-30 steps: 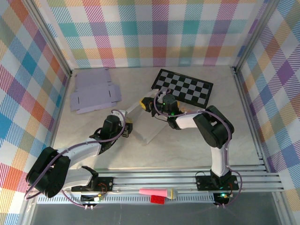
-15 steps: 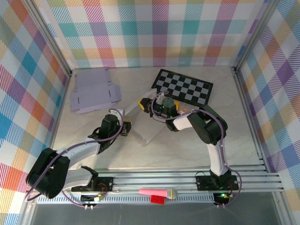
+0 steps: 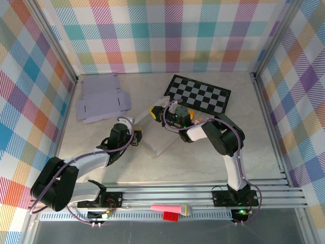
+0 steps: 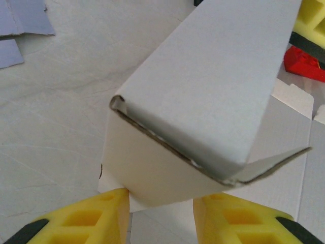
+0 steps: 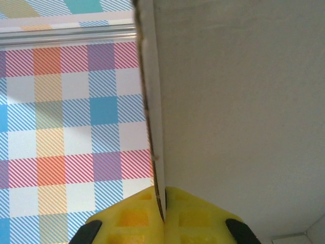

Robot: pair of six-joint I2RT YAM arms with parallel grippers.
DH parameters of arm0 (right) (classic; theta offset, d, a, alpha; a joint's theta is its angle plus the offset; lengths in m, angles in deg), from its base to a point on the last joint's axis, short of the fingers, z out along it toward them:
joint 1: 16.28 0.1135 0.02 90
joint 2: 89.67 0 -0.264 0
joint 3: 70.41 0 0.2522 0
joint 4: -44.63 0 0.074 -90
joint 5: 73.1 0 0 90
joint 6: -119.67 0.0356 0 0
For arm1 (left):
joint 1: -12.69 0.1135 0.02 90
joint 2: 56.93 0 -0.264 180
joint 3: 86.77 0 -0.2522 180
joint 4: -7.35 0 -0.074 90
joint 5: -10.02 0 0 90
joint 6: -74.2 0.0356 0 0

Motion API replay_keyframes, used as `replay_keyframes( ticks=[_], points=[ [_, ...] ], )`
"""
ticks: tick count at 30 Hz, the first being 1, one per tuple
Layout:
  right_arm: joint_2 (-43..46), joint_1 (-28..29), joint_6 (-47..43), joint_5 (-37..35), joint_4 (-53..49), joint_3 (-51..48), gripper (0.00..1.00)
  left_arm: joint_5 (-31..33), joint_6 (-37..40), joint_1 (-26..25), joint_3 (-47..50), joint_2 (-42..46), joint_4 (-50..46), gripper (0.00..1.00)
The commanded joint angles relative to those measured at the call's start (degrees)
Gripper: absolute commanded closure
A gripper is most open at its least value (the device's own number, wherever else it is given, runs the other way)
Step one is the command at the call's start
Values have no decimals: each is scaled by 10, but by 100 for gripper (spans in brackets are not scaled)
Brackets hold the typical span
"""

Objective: Fold the paper box

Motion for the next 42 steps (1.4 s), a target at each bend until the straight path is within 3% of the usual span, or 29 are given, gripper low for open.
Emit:
replay_keyframes(
  ticks=[1, 20, 30, 34, 42],
  points=[
    [-22, 17, -6, 25, -15, -1, 100, 25, -13, 6, -9, -5, 76, 63],
    [-15, 24, 10, 24, -81, 31, 100, 26, -33, 5, -34, -44, 89, 88],
    [-15, 29, 22, 15, -89, 42, 100, 76, -62, -2, -53, -81, 93, 81],
    [-14, 29, 23, 16, -92, 44, 100, 88, -69, -3, -59, -97, 105, 74],
    [-18, 29, 25, 14, -96, 49, 100, 102, -67, -3, -74, -118, 102, 74]
  ],
)
